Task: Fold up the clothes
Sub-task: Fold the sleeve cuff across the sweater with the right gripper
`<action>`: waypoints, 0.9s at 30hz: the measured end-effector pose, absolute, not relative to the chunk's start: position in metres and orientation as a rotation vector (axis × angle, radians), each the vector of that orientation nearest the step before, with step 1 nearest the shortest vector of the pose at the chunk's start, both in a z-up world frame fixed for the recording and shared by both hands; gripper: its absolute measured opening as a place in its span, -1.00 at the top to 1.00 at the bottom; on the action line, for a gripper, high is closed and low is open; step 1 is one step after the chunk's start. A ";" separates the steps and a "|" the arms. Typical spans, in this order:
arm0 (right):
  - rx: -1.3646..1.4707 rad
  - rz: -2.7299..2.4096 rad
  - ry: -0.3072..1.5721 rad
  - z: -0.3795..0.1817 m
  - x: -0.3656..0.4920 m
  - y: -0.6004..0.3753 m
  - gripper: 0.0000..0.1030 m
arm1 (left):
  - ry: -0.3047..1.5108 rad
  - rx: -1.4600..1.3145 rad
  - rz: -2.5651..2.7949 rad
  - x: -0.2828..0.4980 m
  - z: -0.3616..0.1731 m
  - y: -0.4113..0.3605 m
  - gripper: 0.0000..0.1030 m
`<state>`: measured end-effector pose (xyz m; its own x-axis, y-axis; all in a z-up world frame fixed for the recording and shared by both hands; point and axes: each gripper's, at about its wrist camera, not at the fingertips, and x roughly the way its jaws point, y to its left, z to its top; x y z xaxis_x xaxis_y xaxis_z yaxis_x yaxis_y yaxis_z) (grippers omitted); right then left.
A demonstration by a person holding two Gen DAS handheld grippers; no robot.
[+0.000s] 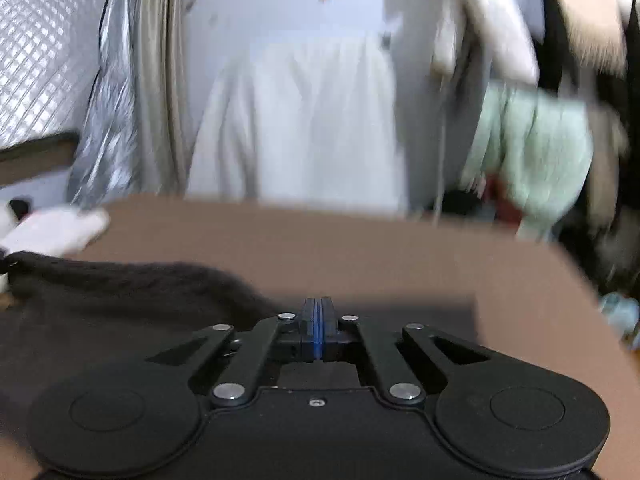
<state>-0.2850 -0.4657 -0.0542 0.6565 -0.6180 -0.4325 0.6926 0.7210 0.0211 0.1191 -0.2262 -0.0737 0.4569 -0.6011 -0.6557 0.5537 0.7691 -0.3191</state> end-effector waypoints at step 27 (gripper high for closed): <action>1.006 -0.425 0.350 -0.108 -0.259 -0.496 -0.38 | 0.943 -0.014 -0.702 0.114 -0.103 -0.222 0.76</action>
<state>-0.2592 -0.4957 -0.1080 0.8645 -0.1799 -0.4693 0.4950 0.4665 0.7330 0.1140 -0.2216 -0.1029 0.3848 -0.5574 -0.7356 0.5453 0.7804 -0.3061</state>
